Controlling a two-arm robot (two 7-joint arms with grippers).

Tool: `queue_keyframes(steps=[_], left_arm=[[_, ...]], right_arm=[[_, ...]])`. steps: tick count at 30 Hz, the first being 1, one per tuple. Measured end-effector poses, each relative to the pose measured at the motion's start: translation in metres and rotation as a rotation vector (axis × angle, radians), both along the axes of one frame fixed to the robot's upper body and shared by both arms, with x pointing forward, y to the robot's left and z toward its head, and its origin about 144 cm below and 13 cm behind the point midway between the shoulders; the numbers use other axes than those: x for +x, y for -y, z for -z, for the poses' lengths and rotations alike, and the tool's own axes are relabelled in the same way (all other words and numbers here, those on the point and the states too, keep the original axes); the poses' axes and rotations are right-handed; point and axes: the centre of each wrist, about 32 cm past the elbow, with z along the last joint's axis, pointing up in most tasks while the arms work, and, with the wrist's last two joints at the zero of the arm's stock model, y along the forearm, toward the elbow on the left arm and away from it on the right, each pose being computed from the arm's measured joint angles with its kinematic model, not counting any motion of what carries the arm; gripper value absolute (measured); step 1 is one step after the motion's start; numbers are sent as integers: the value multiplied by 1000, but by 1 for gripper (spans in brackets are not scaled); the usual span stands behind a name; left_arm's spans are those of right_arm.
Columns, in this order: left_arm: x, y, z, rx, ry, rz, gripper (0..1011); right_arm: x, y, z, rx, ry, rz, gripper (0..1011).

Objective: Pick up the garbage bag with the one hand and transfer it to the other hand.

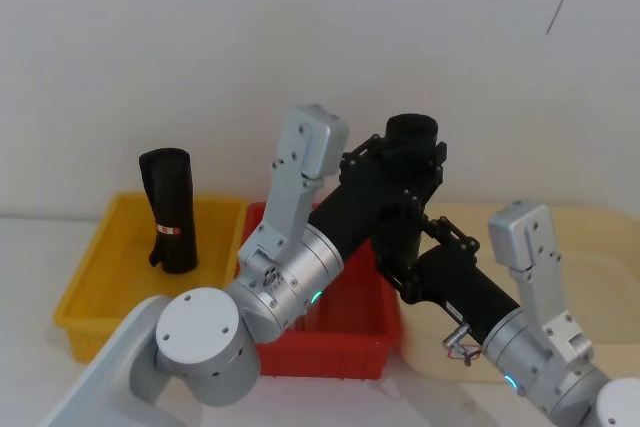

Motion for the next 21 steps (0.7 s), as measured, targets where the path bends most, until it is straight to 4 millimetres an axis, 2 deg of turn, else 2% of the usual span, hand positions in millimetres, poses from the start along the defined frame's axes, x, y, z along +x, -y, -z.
queue_keyframes(steps=[1,3,6,12,20,21], left_arm=[[0,0,0,0,0,0,486],[0,0,0,0,0,0,486],[0,0,0,0,0,0,486],[0,0,0,0,0,0,490],[0,0,0,0,0,0,695],[0,0,0,0,0,0,752]], right_arm=[[0,0,0,0,0,0,665],[0,-1,0,2,1,1,583],[0,-1,0,4,2,3,522],[0,-2,-1,8,2,8,522],[0,-2,-1,15,3,19,521],[0,-2,-1,17,3,22,521]])
